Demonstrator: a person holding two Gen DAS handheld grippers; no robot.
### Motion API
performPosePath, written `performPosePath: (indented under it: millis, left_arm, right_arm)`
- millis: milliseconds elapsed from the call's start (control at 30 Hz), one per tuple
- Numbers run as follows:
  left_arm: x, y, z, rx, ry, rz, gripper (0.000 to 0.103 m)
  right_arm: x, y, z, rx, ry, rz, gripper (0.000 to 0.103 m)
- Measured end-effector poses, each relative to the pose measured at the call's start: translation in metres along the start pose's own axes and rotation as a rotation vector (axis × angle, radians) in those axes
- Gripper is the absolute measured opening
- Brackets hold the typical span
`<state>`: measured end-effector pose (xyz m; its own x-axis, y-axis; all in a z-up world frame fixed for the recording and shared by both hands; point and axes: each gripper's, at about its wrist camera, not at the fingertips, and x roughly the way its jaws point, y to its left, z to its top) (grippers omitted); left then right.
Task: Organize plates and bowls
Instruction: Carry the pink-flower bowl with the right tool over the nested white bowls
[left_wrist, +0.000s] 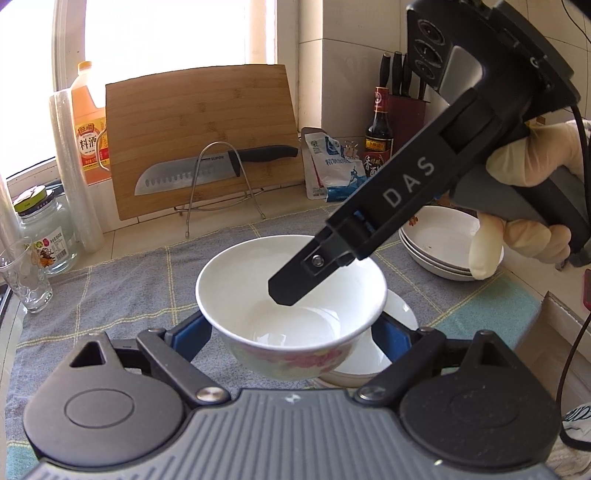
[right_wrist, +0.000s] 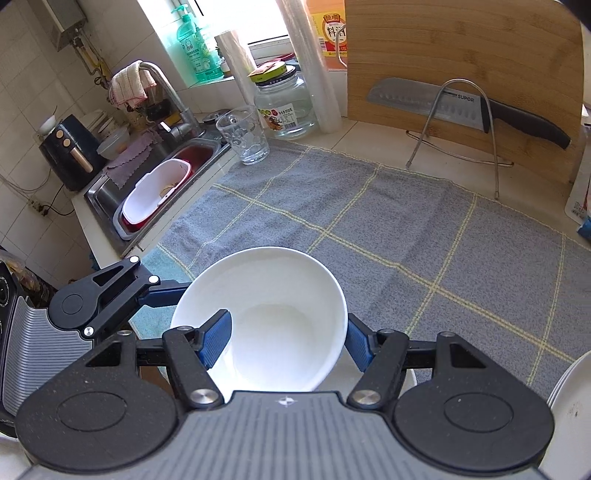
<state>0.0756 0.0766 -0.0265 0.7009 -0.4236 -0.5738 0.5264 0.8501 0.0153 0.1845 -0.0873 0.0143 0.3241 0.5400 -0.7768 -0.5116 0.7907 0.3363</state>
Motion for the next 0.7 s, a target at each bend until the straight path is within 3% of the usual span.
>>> performPosePath:
  millis: [700]
  left_arm:
    - [0.023,-0.017,0.003,0.045,0.024,-0.106,0.093]
  right_arm:
    - [-0.016,-0.025,-0.026,0.090,-0.019,-0.072,0.071]
